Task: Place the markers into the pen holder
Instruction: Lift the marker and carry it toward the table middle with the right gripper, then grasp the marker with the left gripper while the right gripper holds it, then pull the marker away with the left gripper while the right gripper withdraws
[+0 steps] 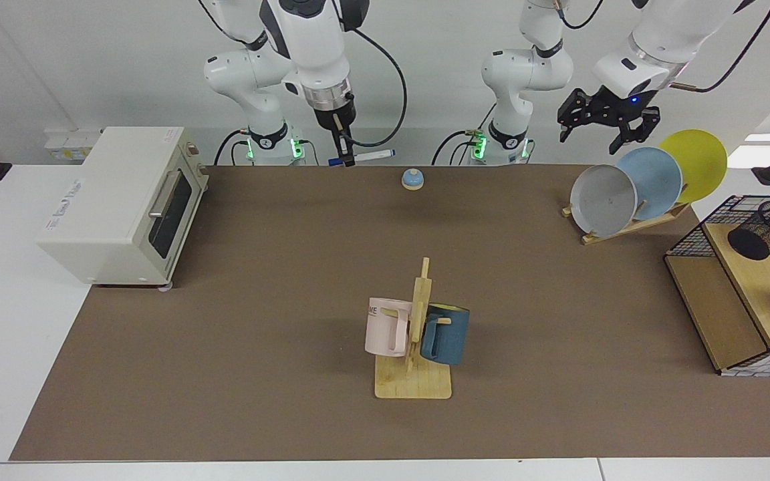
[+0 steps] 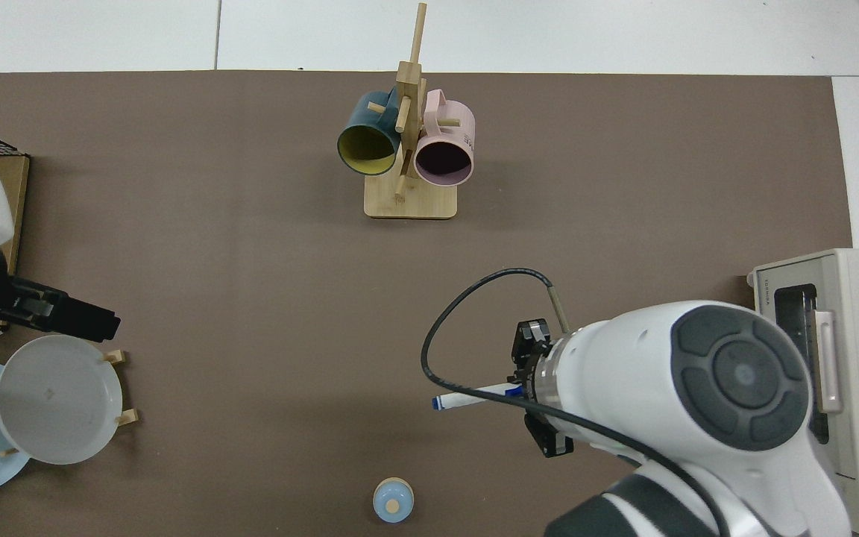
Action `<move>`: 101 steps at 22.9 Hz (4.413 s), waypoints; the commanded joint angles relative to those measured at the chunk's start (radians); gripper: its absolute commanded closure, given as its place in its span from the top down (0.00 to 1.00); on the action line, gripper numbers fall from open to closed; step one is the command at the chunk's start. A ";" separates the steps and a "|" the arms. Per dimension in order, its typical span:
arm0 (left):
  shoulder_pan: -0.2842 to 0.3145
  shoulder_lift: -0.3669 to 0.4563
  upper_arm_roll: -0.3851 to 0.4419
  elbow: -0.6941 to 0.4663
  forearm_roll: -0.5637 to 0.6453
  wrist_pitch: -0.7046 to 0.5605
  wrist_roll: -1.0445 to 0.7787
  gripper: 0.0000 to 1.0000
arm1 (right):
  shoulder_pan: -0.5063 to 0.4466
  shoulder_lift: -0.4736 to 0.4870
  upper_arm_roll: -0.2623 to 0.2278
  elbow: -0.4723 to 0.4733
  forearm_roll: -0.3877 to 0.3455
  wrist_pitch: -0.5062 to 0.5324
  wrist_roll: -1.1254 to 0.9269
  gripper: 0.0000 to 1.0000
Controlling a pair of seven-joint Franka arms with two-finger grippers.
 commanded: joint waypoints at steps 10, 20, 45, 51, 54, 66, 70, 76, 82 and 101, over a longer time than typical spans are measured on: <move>-0.004 -0.047 0.000 -0.081 -0.057 0.105 0.645 0.97 | 0.121 0.106 -0.004 0.110 0.077 0.143 0.141 0.00; -0.036 -0.118 -0.005 -0.201 -0.134 0.177 0.886 0.95 | 0.200 0.182 -0.004 0.153 0.086 0.238 0.236 0.00; -0.305 -0.188 -0.017 -0.505 -0.226 0.432 0.853 0.71 | 0.220 0.249 -0.004 0.215 0.083 0.244 0.243 0.00; -0.326 -0.176 -0.022 -0.508 -0.237 0.524 0.799 0.64 | 0.218 0.249 -0.004 0.215 0.085 0.244 0.243 0.00; -0.328 -0.176 -0.023 -0.508 -0.239 0.528 0.788 0.58 | 0.217 0.249 -0.006 0.215 0.085 0.244 0.241 0.00; -0.328 -0.178 -0.025 -0.512 -0.236 0.513 0.803 0.14 | 0.212 0.249 -0.006 0.213 0.086 0.243 0.239 0.00; -0.326 -0.179 -0.025 -0.516 -0.228 0.508 0.800 0.00 | 0.209 0.249 -0.006 0.215 0.086 0.244 0.236 0.00; -0.317 -0.179 -0.025 -0.516 -0.228 0.507 0.786 0.00 | 0.189 0.248 -0.012 0.213 0.094 0.255 0.230 0.00; -0.307 -0.176 -0.011 -0.514 -0.228 0.507 0.797 0.00 | 0.106 0.246 -0.013 0.213 0.089 0.243 0.135 1.00; -0.225 -0.171 -0.011 -0.499 -0.168 0.495 0.794 0.00 | -0.119 0.210 -0.021 0.213 -0.016 0.071 -0.826 1.00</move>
